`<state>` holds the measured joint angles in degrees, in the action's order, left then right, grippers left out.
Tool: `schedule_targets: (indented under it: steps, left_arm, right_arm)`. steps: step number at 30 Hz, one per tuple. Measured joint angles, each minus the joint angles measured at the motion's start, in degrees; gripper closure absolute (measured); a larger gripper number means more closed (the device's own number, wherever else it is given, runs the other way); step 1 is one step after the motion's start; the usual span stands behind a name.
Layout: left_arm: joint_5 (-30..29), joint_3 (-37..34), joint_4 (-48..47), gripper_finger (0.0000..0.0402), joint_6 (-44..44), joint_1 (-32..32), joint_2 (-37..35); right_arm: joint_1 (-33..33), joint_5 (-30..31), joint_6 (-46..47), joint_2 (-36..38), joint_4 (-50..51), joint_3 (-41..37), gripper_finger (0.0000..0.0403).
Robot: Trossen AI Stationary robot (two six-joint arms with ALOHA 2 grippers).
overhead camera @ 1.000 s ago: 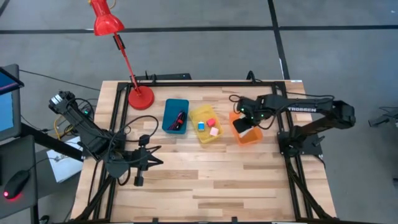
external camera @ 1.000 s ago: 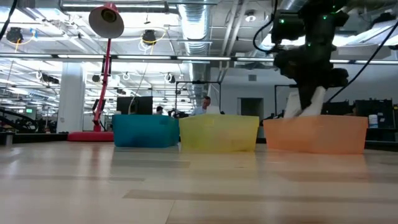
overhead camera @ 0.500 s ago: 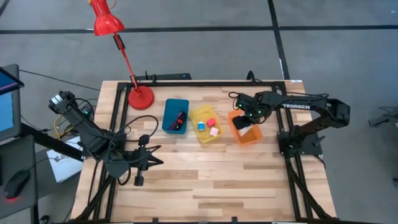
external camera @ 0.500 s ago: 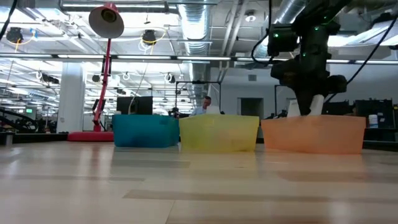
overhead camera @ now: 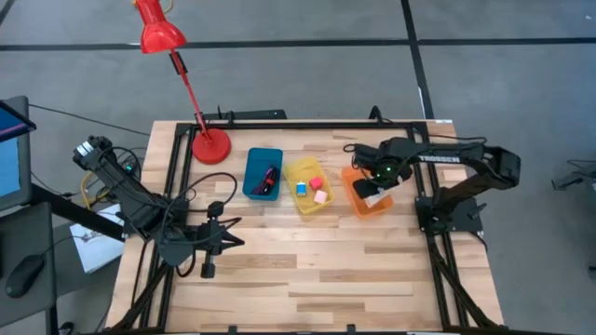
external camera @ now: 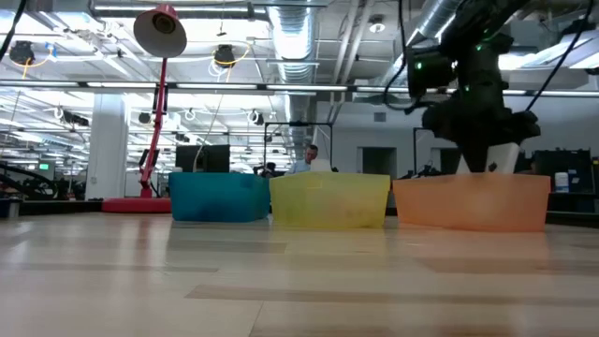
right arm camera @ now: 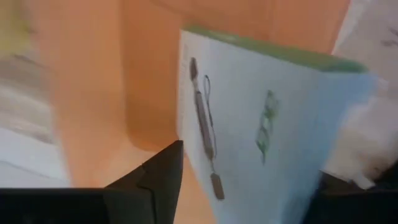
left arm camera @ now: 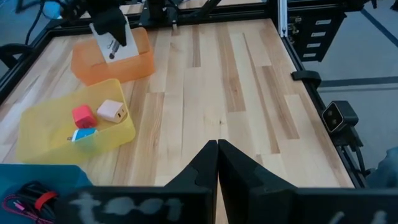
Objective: Pick and place items into bin
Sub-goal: Put the white card reader box into the orange bin
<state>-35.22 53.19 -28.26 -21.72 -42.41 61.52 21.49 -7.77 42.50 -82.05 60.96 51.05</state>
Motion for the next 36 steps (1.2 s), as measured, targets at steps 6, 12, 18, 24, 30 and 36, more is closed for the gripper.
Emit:
schedule_targets:
  steps: [6,12,18,24,30,36]
  left_arm:
    - [-0.04,0.00,-0.34,0.0401,0.28,0.00,0.00]
    - [0.22,0.00,-0.80,0.0401,-0.32,0.00,0.00]
    - [0.28,0.00,-0.80,0.0401,-0.32,0.00,0.00]
    - [0.33,0.00,-0.82,0.0401,-0.32,0.00,0.00]
    - [0.33,0.00,-0.80,0.0401,-0.52,0.00,0.00]
    - [-1.21,0.00,-0.80,0.0401,0.85,0.00,0.00]
  right_arm:
    - [-0.01,0.22,1.20,7.01,-5.26,0.00,0.0209]
    - [-0.51,0.39,2.56,11.52,-7.89,0.02,0.0217]
    - [-3.41,0.44,2.35,11.27,-7.84,0.02,0.0216]
    - [-5.40,1.38,1.45,8.88,-6.68,0.07,0.0220]
    - [-5.24,3.59,3.12,6.77,-5.36,0.07,0.0267]
    - [-4.84,3.60,4.54,6.70,-4.87,0.07,0.0354]
